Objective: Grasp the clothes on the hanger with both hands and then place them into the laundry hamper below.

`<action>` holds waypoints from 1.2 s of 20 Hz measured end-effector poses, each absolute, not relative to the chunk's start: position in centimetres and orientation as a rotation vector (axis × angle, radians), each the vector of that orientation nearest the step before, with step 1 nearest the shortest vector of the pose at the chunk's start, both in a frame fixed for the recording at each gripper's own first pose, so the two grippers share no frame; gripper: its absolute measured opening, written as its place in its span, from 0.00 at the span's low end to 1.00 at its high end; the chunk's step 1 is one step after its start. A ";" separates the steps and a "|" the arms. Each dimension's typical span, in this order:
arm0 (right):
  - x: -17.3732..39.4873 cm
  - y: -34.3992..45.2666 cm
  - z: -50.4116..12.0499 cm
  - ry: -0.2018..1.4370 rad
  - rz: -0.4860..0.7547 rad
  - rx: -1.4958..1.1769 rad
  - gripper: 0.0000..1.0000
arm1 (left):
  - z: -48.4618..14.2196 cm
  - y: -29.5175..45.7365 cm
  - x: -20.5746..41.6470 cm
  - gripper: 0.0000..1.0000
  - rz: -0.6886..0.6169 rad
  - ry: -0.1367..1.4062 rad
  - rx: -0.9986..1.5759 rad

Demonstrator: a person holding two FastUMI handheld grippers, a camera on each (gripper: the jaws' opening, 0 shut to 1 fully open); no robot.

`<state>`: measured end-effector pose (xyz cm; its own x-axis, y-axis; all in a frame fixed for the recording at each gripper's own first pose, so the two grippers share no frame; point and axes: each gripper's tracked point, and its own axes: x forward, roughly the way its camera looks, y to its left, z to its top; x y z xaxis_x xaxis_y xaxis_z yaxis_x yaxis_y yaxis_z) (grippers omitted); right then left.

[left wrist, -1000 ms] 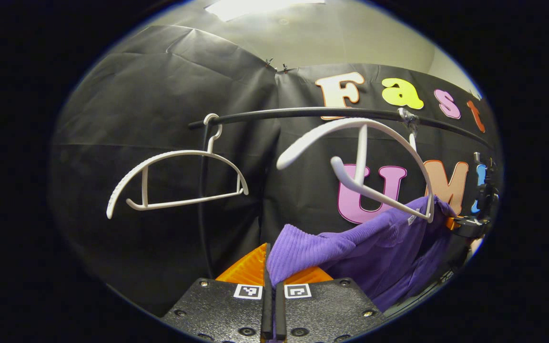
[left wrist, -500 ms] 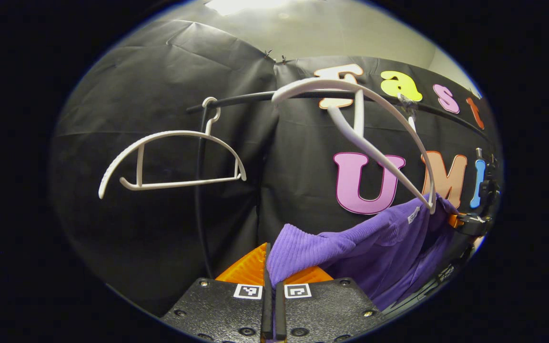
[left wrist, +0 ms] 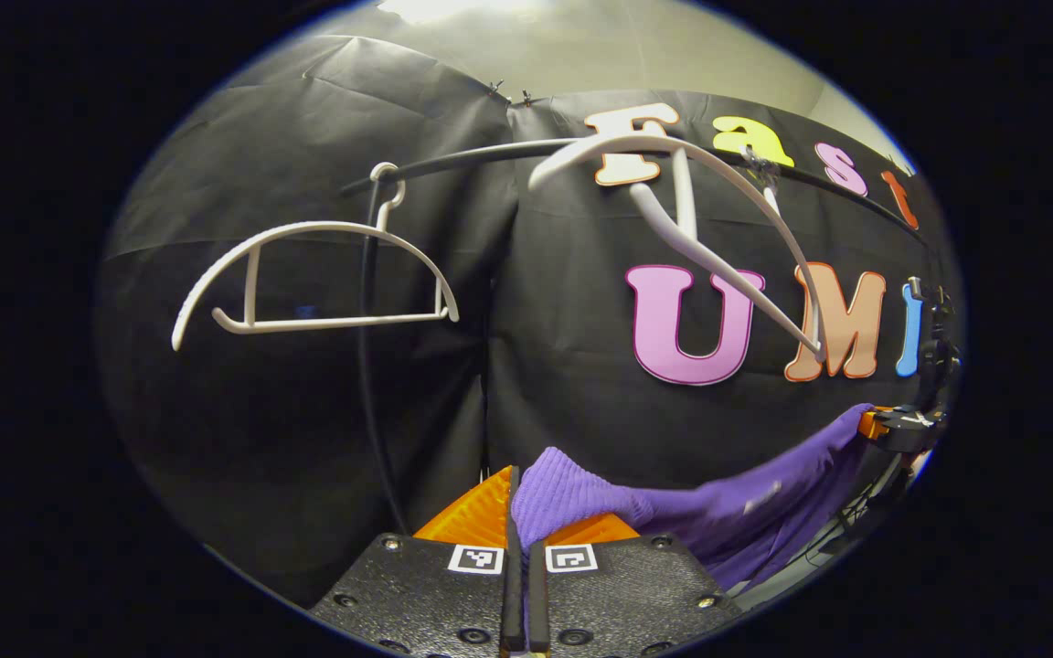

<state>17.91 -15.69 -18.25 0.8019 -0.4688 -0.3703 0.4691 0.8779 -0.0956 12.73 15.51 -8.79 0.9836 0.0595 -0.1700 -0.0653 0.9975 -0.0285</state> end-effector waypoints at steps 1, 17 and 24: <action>17.7 -15.2 -18.7 0.409 -0.489 -0.011 0.07 | -9.1 15.2 12.8 0.03 0.057 0.177 -0.027; 17.0 -0.8 -23.1 0.506 -0.129 0.088 0.08 | -17.0 5.4 13.9 0.03 -0.243 0.351 -0.051; 14.7 2.0 -28.5 0.632 -0.048 0.117 0.08 | -23.5 1.9 13.7 0.03 -0.356 0.510 -0.096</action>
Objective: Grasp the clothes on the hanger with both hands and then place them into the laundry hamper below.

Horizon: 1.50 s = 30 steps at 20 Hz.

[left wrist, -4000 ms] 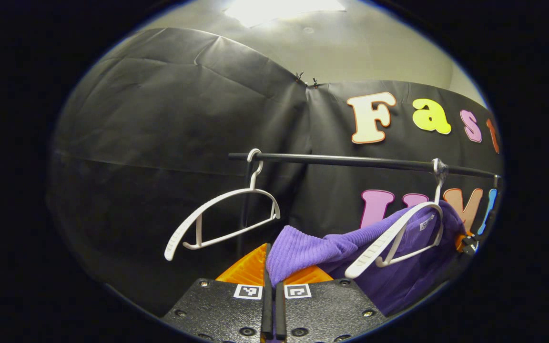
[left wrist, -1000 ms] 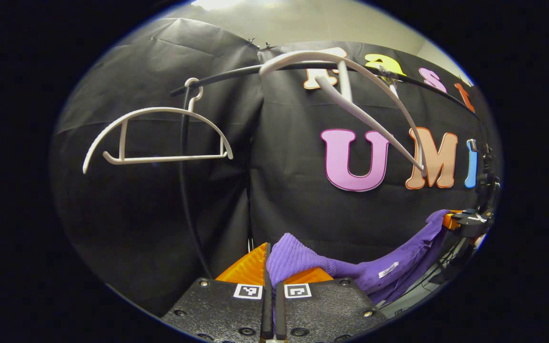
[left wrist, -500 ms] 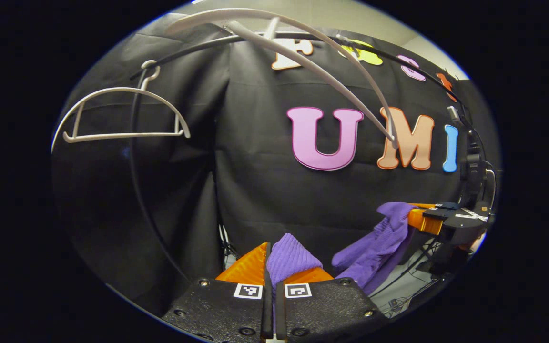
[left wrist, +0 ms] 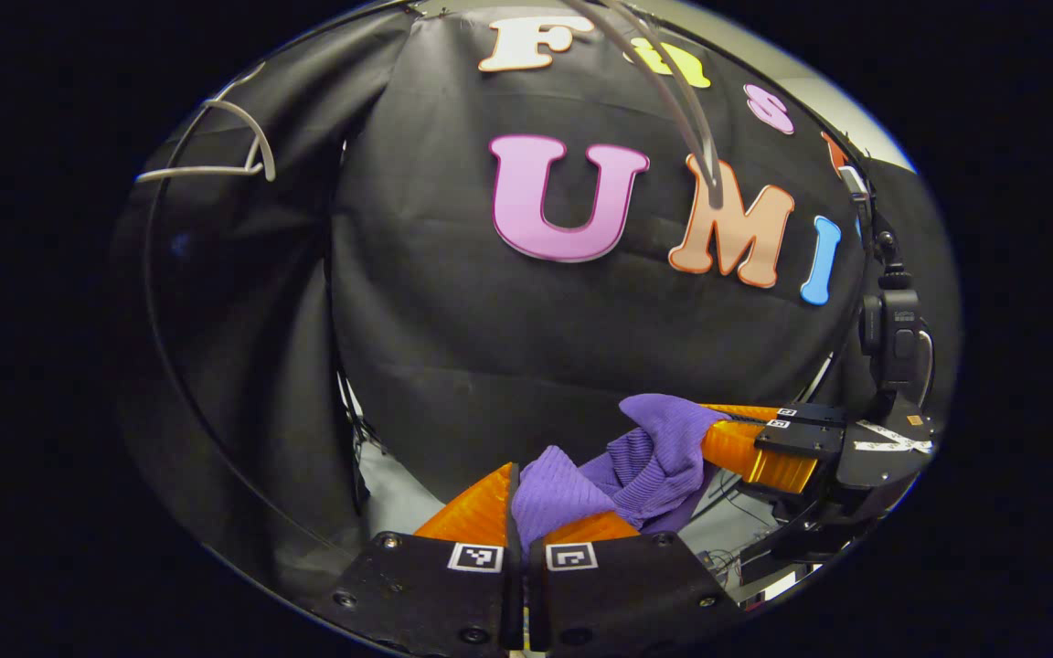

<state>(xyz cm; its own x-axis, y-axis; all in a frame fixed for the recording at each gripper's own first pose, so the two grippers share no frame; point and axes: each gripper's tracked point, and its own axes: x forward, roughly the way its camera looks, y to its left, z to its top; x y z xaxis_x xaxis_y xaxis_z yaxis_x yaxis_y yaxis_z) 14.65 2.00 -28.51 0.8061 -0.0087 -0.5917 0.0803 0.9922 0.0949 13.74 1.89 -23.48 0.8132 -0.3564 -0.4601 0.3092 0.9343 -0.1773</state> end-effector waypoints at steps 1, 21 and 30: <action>14.3 2.2 -29.4 0.650 -0.040 0.116 0.08 | -23.9 1.6 13.6 0.03 -0.358 0.534 -0.105; 7.9 5.9 -39.7 0.908 0.026 0.164 0.08 | -41.1 2.2 6.5 0.07 -0.408 0.993 -0.044; 7.8 5.6 -39.4 0.923 -0.023 0.180 0.08 | -42.5 2.1 5.1 0.19 -0.414 1.045 -0.056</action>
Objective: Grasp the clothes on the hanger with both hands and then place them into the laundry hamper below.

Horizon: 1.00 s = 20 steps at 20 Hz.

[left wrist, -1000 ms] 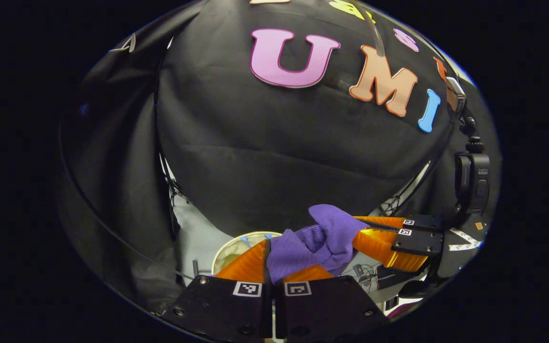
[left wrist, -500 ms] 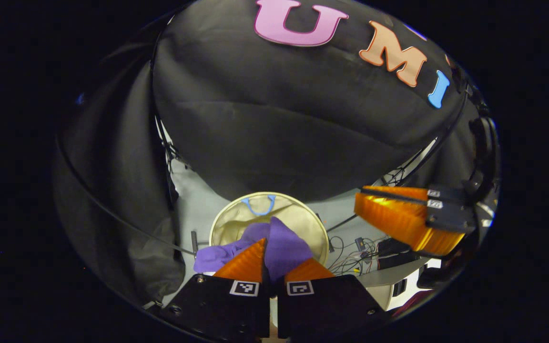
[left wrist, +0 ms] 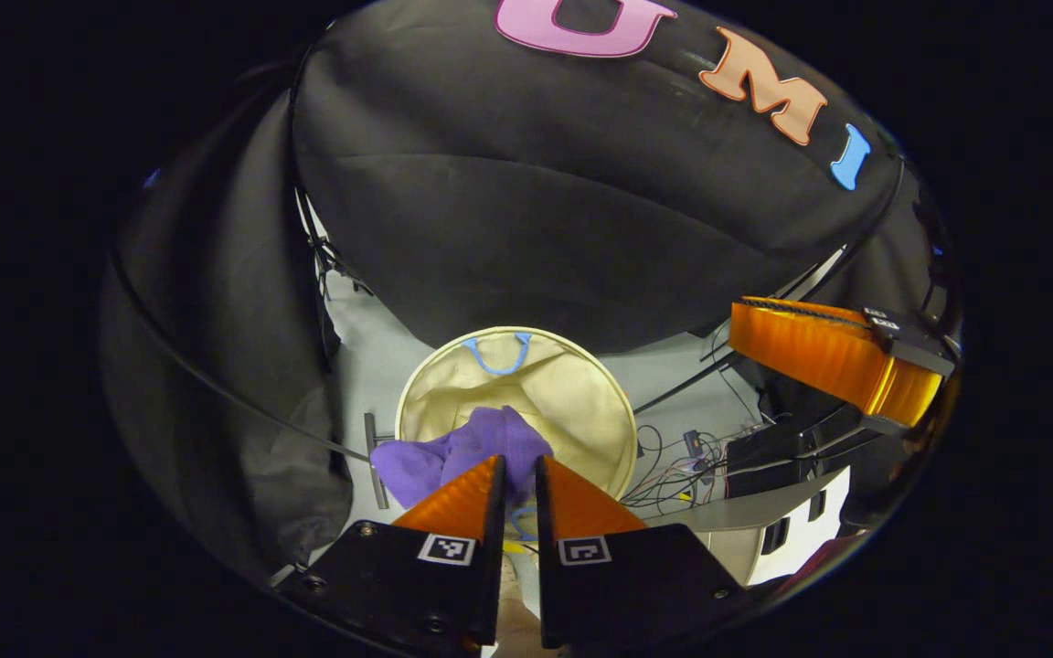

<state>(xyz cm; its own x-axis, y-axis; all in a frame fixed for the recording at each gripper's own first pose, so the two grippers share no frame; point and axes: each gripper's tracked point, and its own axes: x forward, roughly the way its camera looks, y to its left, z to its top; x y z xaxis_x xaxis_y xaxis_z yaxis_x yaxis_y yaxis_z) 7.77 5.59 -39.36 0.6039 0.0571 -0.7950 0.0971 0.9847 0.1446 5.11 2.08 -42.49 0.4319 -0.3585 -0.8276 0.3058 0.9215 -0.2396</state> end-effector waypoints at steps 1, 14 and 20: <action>7.8 5.5 -39.3 0.924 -0.025 0.181 0.08 | -42.5 2.1 5.2 0.19 -0.415 1.042 -0.057; 8.5 5.2 -38.0 0.886 -0.013 0.168 0.08 | -38.8 2.1 7.7 0.19 -0.401 0.920 -0.075; 10.0 3.7 -31.3 0.738 -0.037 0.145 0.08 | -30.8 0.5 10.4 0.19 -0.405 0.722 -0.094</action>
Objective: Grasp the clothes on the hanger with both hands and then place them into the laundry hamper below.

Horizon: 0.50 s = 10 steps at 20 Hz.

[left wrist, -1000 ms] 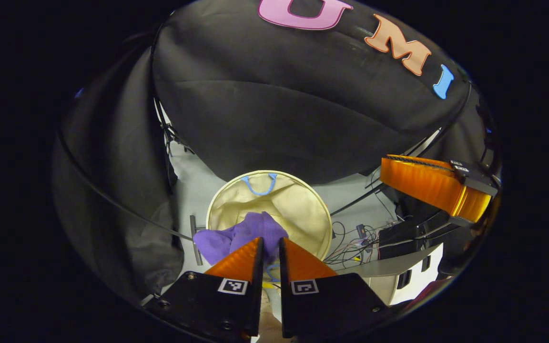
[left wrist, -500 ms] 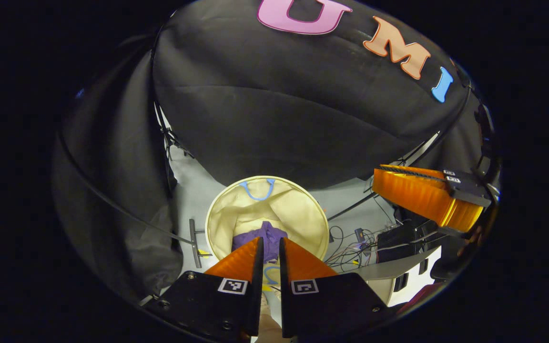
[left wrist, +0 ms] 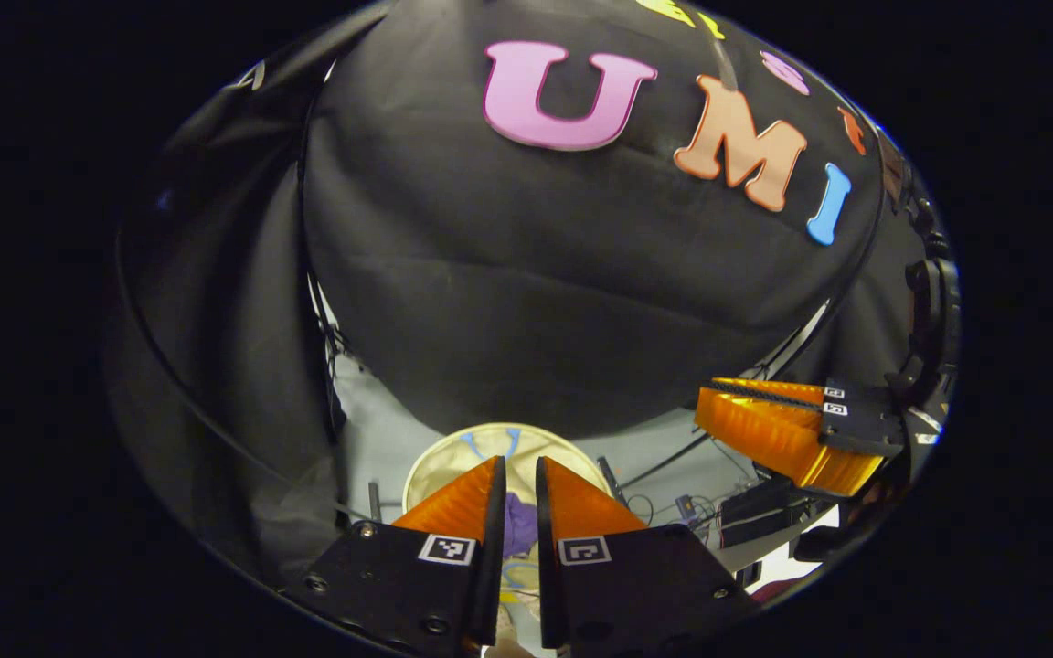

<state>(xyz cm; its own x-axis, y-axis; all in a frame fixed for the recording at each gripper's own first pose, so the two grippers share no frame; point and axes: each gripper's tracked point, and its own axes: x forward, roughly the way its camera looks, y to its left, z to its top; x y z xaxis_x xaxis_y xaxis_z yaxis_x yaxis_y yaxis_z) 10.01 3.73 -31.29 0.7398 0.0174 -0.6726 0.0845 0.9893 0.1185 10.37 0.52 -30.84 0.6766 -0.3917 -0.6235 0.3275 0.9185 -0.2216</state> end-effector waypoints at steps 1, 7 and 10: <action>10.5 3.3 -29.8 0.708 -0.042 0.138 0.08 | -29.3 0.3 10.7 0.19 -0.407 0.687 -0.096; 12.6 2.0 -20.5 0.504 -0.066 0.075 0.08 | -20.1 -2.3 12.2 0.19 -0.444 0.473 -0.129; 12.5 1.2 -15.6 0.403 -0.078 0.067 0.08 | -14.9 -3.4 12.0 0.19 -0.460 0.360 -0.147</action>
